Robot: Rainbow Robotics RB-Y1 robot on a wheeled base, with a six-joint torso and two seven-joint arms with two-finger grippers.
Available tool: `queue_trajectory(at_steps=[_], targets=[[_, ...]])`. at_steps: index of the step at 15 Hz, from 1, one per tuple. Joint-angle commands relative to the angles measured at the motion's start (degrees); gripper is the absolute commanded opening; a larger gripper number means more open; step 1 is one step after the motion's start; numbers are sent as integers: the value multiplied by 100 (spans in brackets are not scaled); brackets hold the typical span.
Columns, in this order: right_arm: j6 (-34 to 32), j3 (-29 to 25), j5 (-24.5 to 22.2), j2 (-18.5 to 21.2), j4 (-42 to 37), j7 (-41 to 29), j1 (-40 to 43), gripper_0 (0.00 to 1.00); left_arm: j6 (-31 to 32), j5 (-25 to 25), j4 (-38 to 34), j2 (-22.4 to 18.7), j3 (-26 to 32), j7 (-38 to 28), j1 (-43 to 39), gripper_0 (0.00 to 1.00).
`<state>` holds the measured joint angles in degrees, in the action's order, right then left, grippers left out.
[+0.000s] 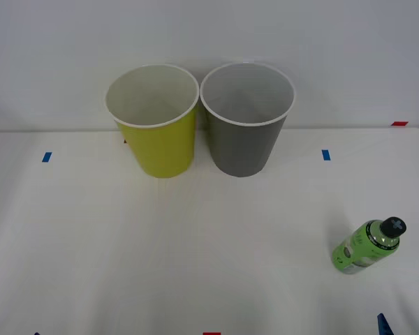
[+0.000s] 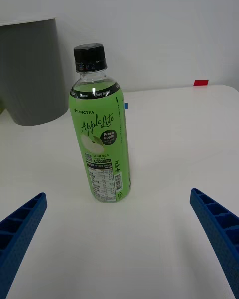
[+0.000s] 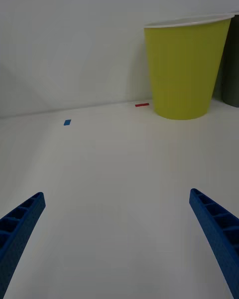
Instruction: Put cans in the gray bin and PET bottles in the light green bin.
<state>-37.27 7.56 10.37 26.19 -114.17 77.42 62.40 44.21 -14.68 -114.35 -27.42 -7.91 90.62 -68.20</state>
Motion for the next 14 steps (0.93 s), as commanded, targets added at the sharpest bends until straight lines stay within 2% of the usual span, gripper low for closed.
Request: queue_trajectory(at_steps=[1, 14], targets=[[0, 0, 0, 0, 0, 1, 0, 100, 0, 0, 0, 0, 0, 0, 0, 100], [0, 0, 0, 0, 0, 1, 0, 100, 0, 0, 0, 0, 0, 0, 0, 100]])
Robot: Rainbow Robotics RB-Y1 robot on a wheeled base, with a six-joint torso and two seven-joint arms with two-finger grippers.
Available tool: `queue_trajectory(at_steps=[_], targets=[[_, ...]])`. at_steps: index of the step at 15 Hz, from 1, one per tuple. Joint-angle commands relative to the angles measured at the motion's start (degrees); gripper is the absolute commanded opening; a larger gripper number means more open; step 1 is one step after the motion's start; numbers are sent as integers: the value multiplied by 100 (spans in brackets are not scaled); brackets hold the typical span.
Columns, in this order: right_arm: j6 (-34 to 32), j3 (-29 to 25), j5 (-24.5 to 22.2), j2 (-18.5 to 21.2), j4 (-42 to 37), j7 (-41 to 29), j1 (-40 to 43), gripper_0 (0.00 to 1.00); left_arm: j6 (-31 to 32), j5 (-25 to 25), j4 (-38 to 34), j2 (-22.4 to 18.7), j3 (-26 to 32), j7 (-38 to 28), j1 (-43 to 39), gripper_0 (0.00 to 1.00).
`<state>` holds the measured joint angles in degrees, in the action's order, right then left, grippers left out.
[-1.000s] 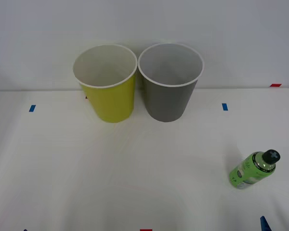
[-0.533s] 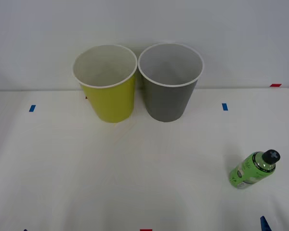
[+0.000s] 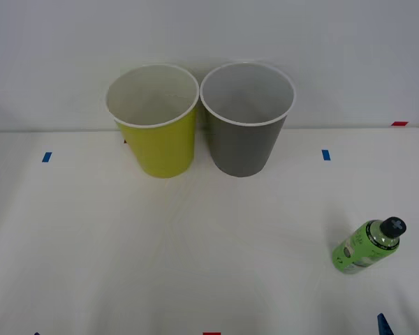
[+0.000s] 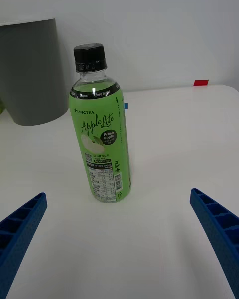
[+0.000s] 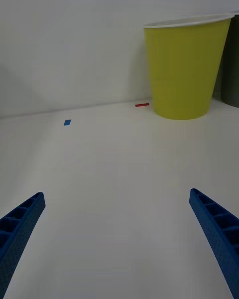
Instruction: Put cans in the gray bin and PET bottles in the light green bin.
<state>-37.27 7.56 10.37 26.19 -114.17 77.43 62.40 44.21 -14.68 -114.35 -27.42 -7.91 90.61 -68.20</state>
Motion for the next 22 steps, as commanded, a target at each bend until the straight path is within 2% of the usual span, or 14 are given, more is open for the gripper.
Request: queue_trajectory(at_steps=[1, 22], targets=[[0, 0, 0, 0, 0, 0, 0, 100, 0, 0, 0, 0, 0, 0, 0, 100], [0, 0, 0, 0, 0, 0, 0, 100, 0, 0, 0, 0, 0, 0, 0, 100]])
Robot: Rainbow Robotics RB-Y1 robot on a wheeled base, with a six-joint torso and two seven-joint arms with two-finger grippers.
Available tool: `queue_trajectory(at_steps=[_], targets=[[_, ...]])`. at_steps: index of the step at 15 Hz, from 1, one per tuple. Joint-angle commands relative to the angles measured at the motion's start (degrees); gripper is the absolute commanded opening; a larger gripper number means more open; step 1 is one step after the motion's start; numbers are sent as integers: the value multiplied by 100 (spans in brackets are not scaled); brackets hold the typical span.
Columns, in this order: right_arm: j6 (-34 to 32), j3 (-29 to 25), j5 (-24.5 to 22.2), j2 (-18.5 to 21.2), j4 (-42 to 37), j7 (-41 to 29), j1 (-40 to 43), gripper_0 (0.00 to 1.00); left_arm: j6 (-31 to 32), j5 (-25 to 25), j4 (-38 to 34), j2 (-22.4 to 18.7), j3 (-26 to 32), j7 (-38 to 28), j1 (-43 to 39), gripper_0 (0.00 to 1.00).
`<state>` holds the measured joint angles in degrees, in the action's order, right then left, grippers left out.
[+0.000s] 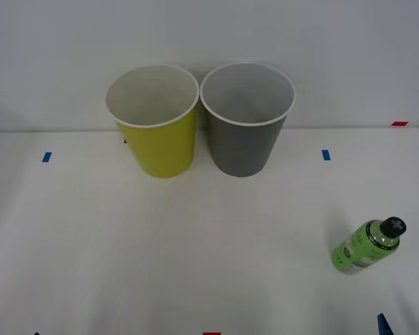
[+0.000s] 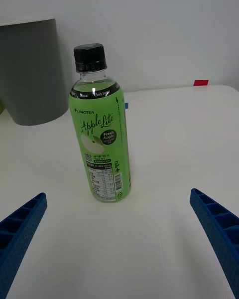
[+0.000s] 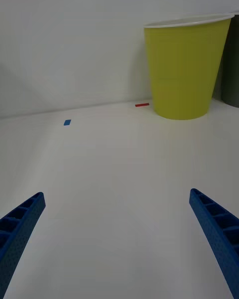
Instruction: Put cans in the gray bin and PET bottles in the light green bin.
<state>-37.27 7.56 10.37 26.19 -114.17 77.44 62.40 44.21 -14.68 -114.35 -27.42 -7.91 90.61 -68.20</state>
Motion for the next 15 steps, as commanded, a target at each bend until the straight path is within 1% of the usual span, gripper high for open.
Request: queue_trajectory(at_steps=[1, 3, 4, 5, 7, 12, 13, 15], targets=[[62, 62, 9, -149, 185, 17, -123, 100, 0, 0, 0, 0, 0, 0, 0, 100], [-158, 158, 123, -220, 193, 184, -123, 100, 0, 0, 0, 0, 0, 0, 0, 100], [-255, 237, 281, -211, 193, 615, -123, 100, 0, 0, 0, 0, 0, 0, 0, 100], [-325, 299, 404, -176, 193, 905, -141, 100, 0, 0, 0, 0, 0, 0, 0, 100], [-413, 545, 809, 9, 193, 1432, -220, 100, 0, 0, 0, 0, 0, 0, 0, 100], [-404, 1055, 1547, 396, 237, 2285, -694, 100, 0, 0, 0, 0, 0, 0, 0, 100], [-457, 1107, 1591, 404, 378, 2399, -861, 100, 0, 0, 0, 0, 0, 0, 0, 100], [-510, 1125, 1573, 404, 659, 2381, -1195, 100, 0, 0, 0, 0, 0, 0, 0, 100]])
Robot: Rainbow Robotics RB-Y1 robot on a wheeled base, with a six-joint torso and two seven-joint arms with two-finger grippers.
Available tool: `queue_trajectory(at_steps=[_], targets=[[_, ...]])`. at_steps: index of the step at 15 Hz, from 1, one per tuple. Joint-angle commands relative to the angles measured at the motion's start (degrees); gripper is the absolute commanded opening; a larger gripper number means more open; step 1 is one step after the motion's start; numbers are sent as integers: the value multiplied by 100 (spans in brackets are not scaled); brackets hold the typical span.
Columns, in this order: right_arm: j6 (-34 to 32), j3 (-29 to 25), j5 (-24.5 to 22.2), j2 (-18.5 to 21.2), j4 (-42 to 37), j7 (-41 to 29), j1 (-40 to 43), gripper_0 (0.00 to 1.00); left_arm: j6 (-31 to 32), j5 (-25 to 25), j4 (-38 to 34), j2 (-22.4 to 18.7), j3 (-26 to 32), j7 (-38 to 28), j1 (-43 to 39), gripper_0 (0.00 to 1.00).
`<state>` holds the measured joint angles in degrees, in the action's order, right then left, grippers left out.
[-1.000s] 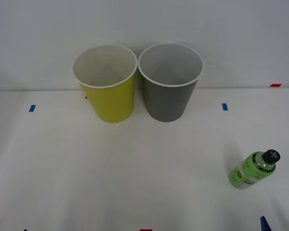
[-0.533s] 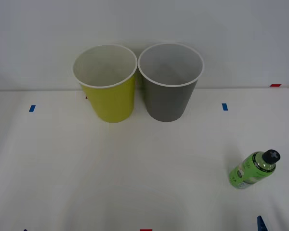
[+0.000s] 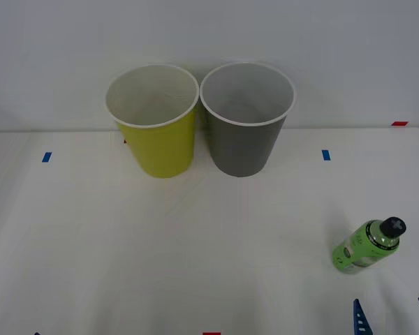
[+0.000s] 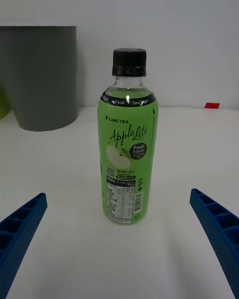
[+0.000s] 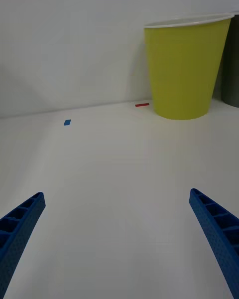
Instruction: Put cans in the gray bin and PET bottles in the light green bin.
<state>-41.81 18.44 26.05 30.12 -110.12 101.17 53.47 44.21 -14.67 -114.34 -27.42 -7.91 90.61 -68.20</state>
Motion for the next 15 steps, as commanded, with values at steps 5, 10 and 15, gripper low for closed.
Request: queue_trajectory(at_steps=[5, 10, 15], targets=[[322, 63, 75, 12, 281, 8, -873, 100, 0, -1, 0, 0, 0, 0, 0, 100], [568, -113, 146, -155, 281, 17, -1119, 100, 0, -1, 0, 0, 0, 0, 0, 100], [920, -438, 207, -595, 281, 26, -1269, 100, 0, -1, 0, 0, 0, 0, 0, 100]])
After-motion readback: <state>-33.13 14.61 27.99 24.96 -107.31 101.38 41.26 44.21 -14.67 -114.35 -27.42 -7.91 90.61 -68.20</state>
